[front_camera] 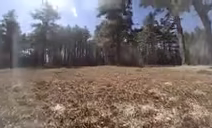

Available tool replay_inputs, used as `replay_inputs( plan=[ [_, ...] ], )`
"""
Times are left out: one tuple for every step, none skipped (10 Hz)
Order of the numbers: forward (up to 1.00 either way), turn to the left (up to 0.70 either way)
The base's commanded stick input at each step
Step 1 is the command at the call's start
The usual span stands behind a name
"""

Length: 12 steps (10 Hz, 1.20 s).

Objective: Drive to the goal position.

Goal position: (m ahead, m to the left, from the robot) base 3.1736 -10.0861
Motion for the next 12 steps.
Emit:
replay_inputs(
  plan=[
    [0.7, 0.0],
    [0.7, 0.0],
    [0.7, 0.0],
    [0.7, 0.34],
    [0.7, 0.35],
    [0.7, 0.07],
    [0.7, 0.0],
    [0.7, 0.0],
    [0.7, 0.0],
    [0.7, 0.0],
    [0.7, 0.0],
    [0.7, 0.0]
  ],
)
